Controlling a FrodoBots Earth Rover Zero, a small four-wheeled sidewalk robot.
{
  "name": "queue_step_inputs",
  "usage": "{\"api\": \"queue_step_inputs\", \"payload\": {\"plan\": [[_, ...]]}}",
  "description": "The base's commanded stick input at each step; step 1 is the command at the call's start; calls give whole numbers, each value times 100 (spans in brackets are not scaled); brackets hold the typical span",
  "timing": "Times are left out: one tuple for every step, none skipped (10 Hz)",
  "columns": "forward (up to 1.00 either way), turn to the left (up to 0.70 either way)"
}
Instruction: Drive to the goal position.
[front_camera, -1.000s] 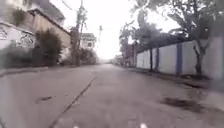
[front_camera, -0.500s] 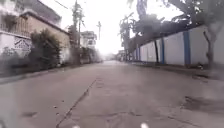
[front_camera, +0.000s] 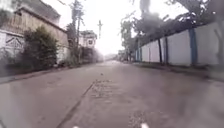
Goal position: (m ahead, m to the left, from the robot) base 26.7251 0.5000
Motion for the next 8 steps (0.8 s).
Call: {"api": "queue_step_inputs", "payload": {"plan": [[100, 1], [100, 1], [100, 1], [100, 1], [100, 1], [100, 1], [100, 1], [100, 1]]}}
